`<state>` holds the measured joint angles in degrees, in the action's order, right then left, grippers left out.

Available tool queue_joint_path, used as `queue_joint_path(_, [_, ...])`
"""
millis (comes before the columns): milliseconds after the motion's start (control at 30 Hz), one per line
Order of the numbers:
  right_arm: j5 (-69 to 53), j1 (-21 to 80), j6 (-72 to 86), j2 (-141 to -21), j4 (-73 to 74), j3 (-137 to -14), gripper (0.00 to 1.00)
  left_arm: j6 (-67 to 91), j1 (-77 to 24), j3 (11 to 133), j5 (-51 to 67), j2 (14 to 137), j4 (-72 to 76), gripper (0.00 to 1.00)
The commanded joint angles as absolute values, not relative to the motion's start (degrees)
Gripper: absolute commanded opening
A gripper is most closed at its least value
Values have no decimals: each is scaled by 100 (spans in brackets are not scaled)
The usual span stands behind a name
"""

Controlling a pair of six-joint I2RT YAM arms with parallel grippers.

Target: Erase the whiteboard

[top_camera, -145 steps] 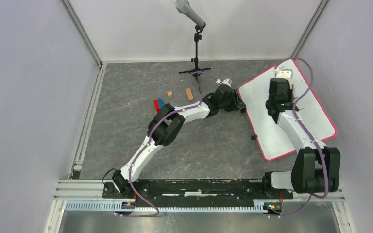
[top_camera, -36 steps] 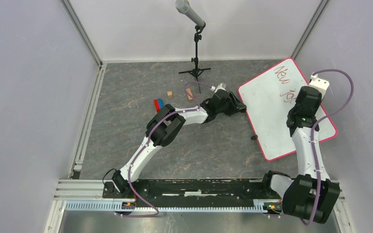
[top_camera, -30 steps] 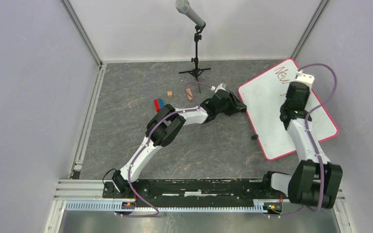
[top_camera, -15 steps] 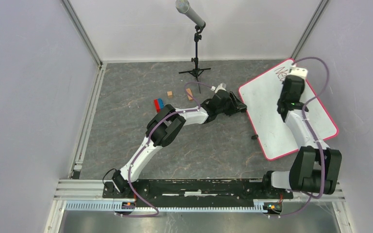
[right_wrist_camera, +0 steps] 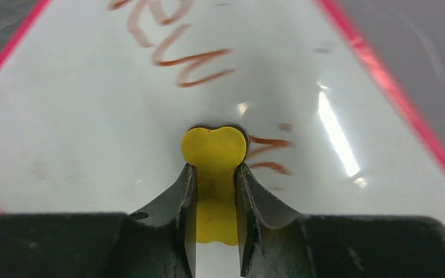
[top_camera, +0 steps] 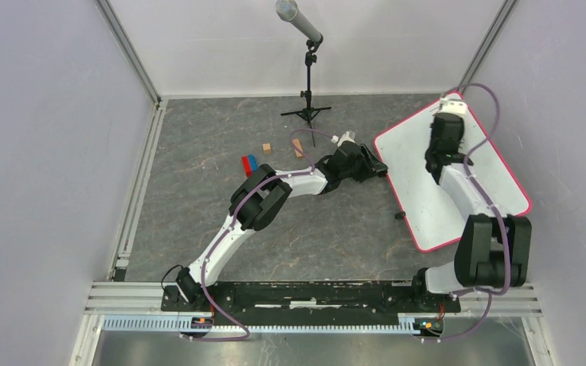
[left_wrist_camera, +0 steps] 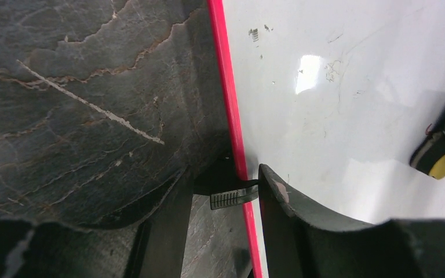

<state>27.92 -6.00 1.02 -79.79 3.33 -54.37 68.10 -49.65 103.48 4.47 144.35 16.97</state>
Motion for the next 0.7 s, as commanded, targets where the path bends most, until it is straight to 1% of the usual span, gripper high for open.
queue_joint_path(0, [2714, -89, 173, -8665, 636, -5720, 19, 6645, -5080, 10187, 231, 14589, 712, 53])
queue_joint_path(133, [2975, -234, 201, -8585, 677, -5849, 18, 6640, -5082, 10198, 234, 14590, 703, 54])
queue_joint_path(233, [2978, -642, 221, -8306, 822, -5867, 18, 6643, -5083, 10204, 234, 14596, 699, 54])
queue_joint_path(400, [3323, -1210, 100, -7734, 1019, -5699, 19, 6621, -5089, 10215, 229, 14598, 677, 54])
queue_joint_path(533, [3344, -1234, 45, -7595, 954, -5681, 19, 6625, -5089, 10231, 228, 14601, 659, 54])
queue_joint_path(667, [3064, -914, 48, -7970, 871, -5775, 18, 6634, -5089, 10230, 219, 14603, 659, 54])
